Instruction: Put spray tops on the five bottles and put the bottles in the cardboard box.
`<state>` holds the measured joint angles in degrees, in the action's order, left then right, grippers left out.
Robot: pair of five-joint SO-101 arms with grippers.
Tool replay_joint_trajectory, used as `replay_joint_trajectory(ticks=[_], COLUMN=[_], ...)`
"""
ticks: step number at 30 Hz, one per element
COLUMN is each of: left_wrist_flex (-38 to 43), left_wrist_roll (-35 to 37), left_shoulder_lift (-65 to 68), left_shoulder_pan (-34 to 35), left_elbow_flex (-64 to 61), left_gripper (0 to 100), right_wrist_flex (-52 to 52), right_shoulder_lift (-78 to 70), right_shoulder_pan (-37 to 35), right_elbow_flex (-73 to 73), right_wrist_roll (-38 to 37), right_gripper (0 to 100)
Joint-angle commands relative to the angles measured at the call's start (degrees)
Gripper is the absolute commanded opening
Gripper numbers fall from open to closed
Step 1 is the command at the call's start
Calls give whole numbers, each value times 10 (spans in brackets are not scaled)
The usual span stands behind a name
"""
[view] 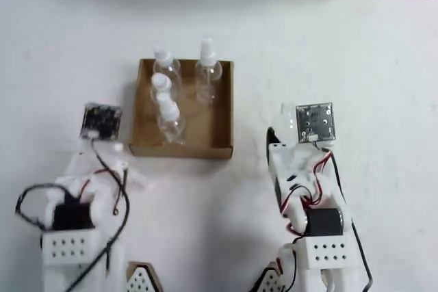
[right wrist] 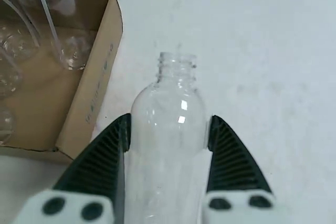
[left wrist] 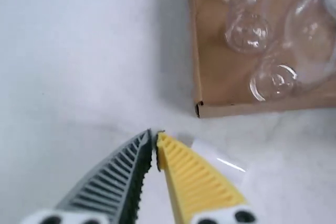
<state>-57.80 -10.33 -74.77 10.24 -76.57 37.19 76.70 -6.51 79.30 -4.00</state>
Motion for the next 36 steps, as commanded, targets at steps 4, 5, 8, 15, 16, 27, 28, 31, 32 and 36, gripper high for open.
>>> replay_joint_trajectory(ticks=[4,5,8,15,16,27,28,31,32,36], left_wrist_flex=[25,27,27,3,-2,43,47,47,47,-7], left_wrist_roll=[-58,-78,-69,-84,-87,-378,-381,-385,-396,-414], left_shoulder_lift=[266,281,301,302,304,305,305,305,305,305], left_shoulder_pan=[-71,-81,-108,-112,-112,-94,-94,-98,-98,-95], left_elbow_flex=[122,129,136,133,133,88,89,89,91,112], left_gripper=[24,24,24,168,195,165,166,166,166,167], right_wrist_flex=[-15,-15,-15,-15,-15,-14,-14,-14,-14,-14], right_shoulder_lift=[6,6,6,6,6,5,5,5,5,5], right_shoulder_pan=[6,6,6,6,6,6,6,6,6,6], right_elbow_flex=[-4,-4,-4,-4,-4,-3,-3,-3,-3,-3], right_wrist_roll=[-4,-4,-4,-4,-4,-4,-4,-4,-4,-4], right_gripper=[15,15,15,15,15,15,15,15,15,15])
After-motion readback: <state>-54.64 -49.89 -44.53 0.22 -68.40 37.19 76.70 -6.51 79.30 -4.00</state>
